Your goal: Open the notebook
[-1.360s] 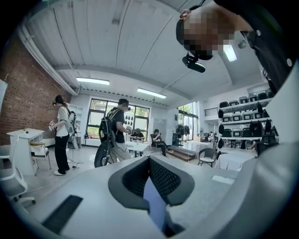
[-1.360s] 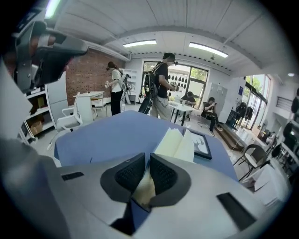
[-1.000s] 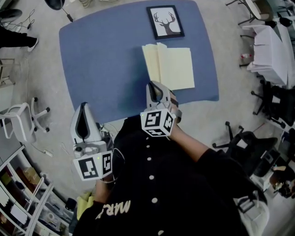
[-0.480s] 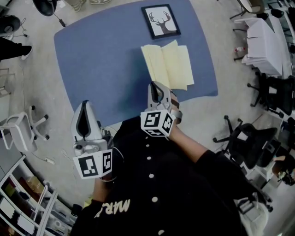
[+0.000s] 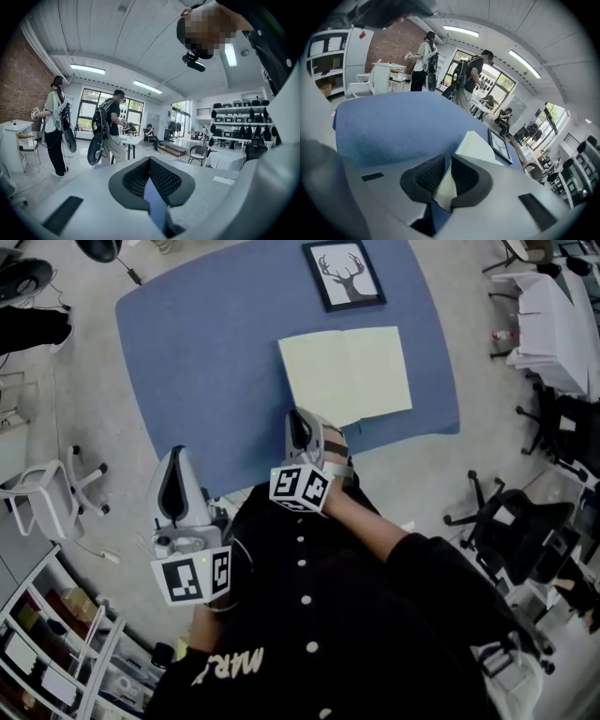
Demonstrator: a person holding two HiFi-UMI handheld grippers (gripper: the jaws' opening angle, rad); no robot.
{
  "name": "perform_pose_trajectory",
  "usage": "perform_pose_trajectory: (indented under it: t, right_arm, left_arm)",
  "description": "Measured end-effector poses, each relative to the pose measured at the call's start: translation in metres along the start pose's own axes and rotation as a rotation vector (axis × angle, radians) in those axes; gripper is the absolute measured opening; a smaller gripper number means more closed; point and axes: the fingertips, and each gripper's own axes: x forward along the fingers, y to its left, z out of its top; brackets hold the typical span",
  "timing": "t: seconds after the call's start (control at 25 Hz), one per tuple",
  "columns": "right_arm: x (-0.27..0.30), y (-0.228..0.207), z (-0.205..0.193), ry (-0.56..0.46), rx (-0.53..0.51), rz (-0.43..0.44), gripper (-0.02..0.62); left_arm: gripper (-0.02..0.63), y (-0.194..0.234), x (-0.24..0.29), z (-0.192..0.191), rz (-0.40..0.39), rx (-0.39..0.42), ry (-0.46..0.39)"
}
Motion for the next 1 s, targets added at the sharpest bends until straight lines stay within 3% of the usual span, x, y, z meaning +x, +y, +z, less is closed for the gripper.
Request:
perform_pose_trajectory:
  t: [0.16,0.32,0.52,0.6,0.72,0.8,0.88,1.0]
  right_arm:
    - [0.018,0.019,-0.014,0.019,-0.047,-0.016,0.056]
    - [0.025,0.023,-0.029,0.05,0.026,0.046,0.095]
    - [0.019,0.011,-0.027,0.018,0.114,0.101,0.118]
    - [0.009,0.001,-0.015,-0.054,0.224,0.159,0.121]
    - [-0.02,-0.033,0.015,-0.259,0.497,0.275,0.116]
    - [-0.044,-0.069,0.031,-0.371,0.611,0.289,0.096]
    - [-0.067,-0.109,0.042,-0.448,0.632,0.26,0.06]
    - [-0.103,-0.167,0.053,-0.576,0.579,0.19,0.005]
  left_arm:
    - [0.003,0.004,0.0,-0.005,0.01,0.02,0.018]
    - [0.003,0.001,0.001,-0.008,0.007,0.026,0.025]
    - [0.003,-0.013,0.004,-0.004,-0.01,0.027,0.015]
    - [0.003,-0.018,0.004,0.0,-0.013,0.031,0.003]
    - [0.003,-0.029,0.003,0.009,-0.014,0.033,-0.019]
    - [0.003,-0.038,0.004,0.018,-0.015,0.033,-0.041]
    - [0.003,-0.048,0.004,0.029,-0.017,0.036,-0.069]
    - [0.003,-0.062,0.002,0.047,-0.014,0.045,-0.112]
